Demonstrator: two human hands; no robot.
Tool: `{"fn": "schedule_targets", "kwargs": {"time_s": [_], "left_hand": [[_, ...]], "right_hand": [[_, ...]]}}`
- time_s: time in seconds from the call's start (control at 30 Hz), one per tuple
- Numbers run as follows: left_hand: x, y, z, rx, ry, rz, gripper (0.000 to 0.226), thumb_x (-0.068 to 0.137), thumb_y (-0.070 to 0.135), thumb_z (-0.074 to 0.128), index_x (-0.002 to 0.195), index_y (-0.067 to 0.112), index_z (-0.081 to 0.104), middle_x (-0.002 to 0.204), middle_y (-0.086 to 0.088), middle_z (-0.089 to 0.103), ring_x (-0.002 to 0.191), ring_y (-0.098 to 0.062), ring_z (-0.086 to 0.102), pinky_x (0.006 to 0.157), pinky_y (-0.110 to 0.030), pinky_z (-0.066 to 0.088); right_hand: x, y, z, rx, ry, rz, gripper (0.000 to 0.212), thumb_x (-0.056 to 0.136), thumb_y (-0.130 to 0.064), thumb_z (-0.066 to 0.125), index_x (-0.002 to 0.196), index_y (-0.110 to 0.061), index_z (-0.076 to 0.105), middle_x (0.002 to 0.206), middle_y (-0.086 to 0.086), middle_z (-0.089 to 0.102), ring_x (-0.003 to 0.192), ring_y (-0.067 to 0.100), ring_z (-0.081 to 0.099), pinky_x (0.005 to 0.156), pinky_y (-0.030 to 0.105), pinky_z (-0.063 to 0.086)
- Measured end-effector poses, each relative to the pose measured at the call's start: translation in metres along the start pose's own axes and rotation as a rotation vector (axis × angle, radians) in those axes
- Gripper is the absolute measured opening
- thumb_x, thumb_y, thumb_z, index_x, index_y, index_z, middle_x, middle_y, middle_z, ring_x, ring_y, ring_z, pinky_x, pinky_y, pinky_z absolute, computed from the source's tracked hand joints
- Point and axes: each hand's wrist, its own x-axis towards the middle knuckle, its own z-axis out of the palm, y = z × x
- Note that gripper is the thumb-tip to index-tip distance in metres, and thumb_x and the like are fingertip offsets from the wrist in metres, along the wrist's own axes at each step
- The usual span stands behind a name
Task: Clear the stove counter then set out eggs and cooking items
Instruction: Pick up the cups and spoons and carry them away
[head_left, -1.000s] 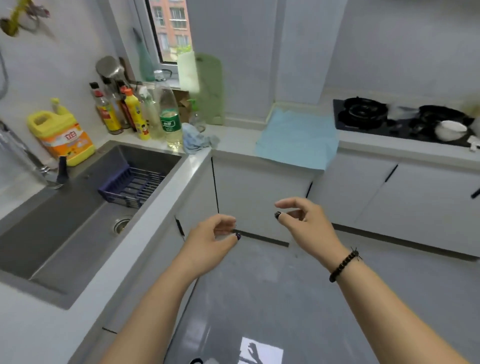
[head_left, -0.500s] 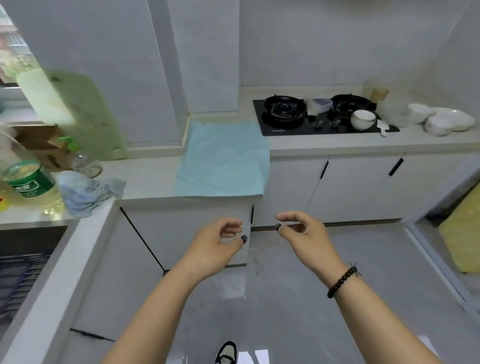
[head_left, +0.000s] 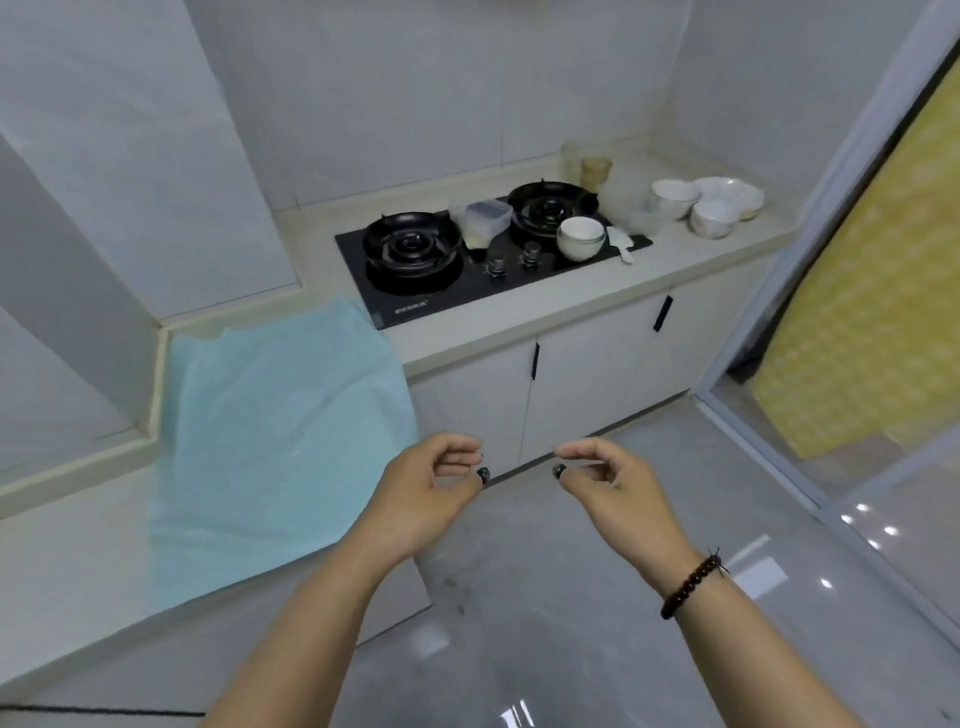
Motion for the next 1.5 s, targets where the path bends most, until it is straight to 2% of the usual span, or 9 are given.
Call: {"fn": "schedule_targets", "kwargs": {"time_s": [0.13, 0.3, 0.53, 0.73, 0.87, 1.0, 1.2, 1.37, 1.5], "left_hand": [[0.067, 0.027, 0.039, -0.013, -0.036, 0.025, 0.025, 0.087, 0.011, 0.067, 0.109, 0.023, 0.066, 0.103, 0.013, 0.069, 0.096, 0.004, 0.063, 0.082, -0.005, 0.046], [0.152, 0.066, 0.100, -0.035, -0.028, 0.023, 0.022, 0.087, 0.013, 0.068, 0.106, 0.024, 0.066, 0.101, 0.013, 0.069, 0.096, 0.003, 0.063, 0.086, -0.010, 0.047], [0.254, 0.125, 0.175, -0.113, -0.041, -0.002, 0.022, 0.087, 0.018, 0.069, 0.106, 0.028, 0.066, 0.103, 0.014, 0.070, 0.097, 0.004, 0.063, 0.090, -0.016, 0.046], [0.323, 0.142, 0.184, -0.123, -0.018, -0.039, 0.022, 0.088, 0.014, 0.067, 0.107, 0.025, 0.067, 0.103, 0.010, 0.071, 0.093, 0.004, 0.064, 0.085, -0.014, 0.048], [0.373, 0.143, 0.184, -0.141, -0.018, -0.057, 0.022, 0.088, 0.014, 0.067, 0.106, 0.025, 0.067, 0.103, 0.012, 0.071, 0.094, 0.004, 0.065, 0.085, -0.016, 0.048], [0.431, 0.142, 0.189, -0.164, -0.041, -0.084, 0.024, 0.088, 0.013, 0.066, 0.107, 0.027, 0.066, 0.105, 0.010, 0.071, 0.100, -0.001, 0.065, 0.086, -0.019, 0.049], [0.544, 0.159, 0.201, -0.103, -0.094, -0.048, 0.026, 0.089, 0.012, 0.064, 0.109, 0.028, 0.065, 0.104, 0.012, 0.070, 0.097, 0.004, 0.063, 0.080, -0.012, 0.046], [0.624, 0.171, 0.209, -0.062, -0.149, -0.041, 0.026, 0.089, 0.011, 0.063, 0.109, 0.028, 0.064, 0.103, 0.014, 0.069, 0.100, 0.000, 0.063, 0.083, -0.014, 0.046], [0.670, 0.176, 0.219, -0.077, -0.161, -0.093, 0.025, 0.087, 0.012, 0.065, 0.106, 0.029, 0.065, 0.102, 0.011, 0.071, 0.096, 0.000, 0.066, 0.078, -0.011, 0.048]], "right_hand": [[0.052, 0.007, -0.049, -0.002, 0.054, 0.012, 0.018, 0.087, -0.012, 0.065, 0.098, -0.025, 0.069, 0.089, -0.009, 0.057, 0.064, 0.001, 0.047, 0.052, 0.007, 0.037], [0.127, 0.010, -0.118, -0.043, 0.048, -0.002, 0.017, 0.088, -0.014, 0.065, 0.101, -0.024, 0.069, 0.090, -0.008, 0.059, 0.061, 0.000, 0.046, 0.051, 0.006, 0.037], [0.234, 0.006, -0.199, -0.136, -0.023, -0.051, 0.017, 0.089, -0.014, 0.064, 0.093, -0.031, 0.065, 0.105, -0.005, 0.060, 0.086, 0.002, 0.059, 0.065, 0.004, 0.044], [0.307, 0.000, -0.223, -0.104, -0.048, -0.054, 0.017, 0.089, -0.016, 0.065, 0.093, -0.032, 0.063, 0.107, -0.007, 0.060, 0.085, 0.003, 0.059, 0.056, 0.009, 0.046], [0.358, 0.000, -0.232, -0.115, -0.044, -0.015, 0.015, 0.090, -0.019, 0.065, 0.096, -0.033, 0.063, 0.102, -0.008, 0.061, 0.074, 0.001, 0.056, 0.051, 0.008, 0.041], [0.412, -0.003, -0.239, -0.149, -0.044, -0.017, 0.015, 0.090, -0.021, 0.065, 0.097, -0.034, 0.063, 0.108, -0.015, 0.058, 0.088, -0.001, 0.059, 0.057, 0.006, 0.042], [0.521, -0.026, -0.252, -0.177, -0.003, 0.001, 0.013, 0.090, -0.021, 0.065, 0.099, -0.030, 0.064, 0.107, -0.015, 0.057, 0.089, 0.001, 0.058, 0.062, 0.005, 0.044], [0.594, -0.042, -0.258, -0.117, 0.033, -0.005, 0.014, 0.089, -0.020, 0.065, 0.096, -0.031, 0.065, 0.107, -0.011, 0.059, 0.090, 0.006, 0.061, 0.064, 0.024, 0.055], [0.636, -0.034, -0.272, -0.149, 0.021, 0.024, 0.013, 0.088, -0.018, 0.066, 0.098, -0.027, 0.065, 0.108, -0.010, 0.060, 0.088, 0.003, 0.061, 0.063, 0.007, 0.046]]}}
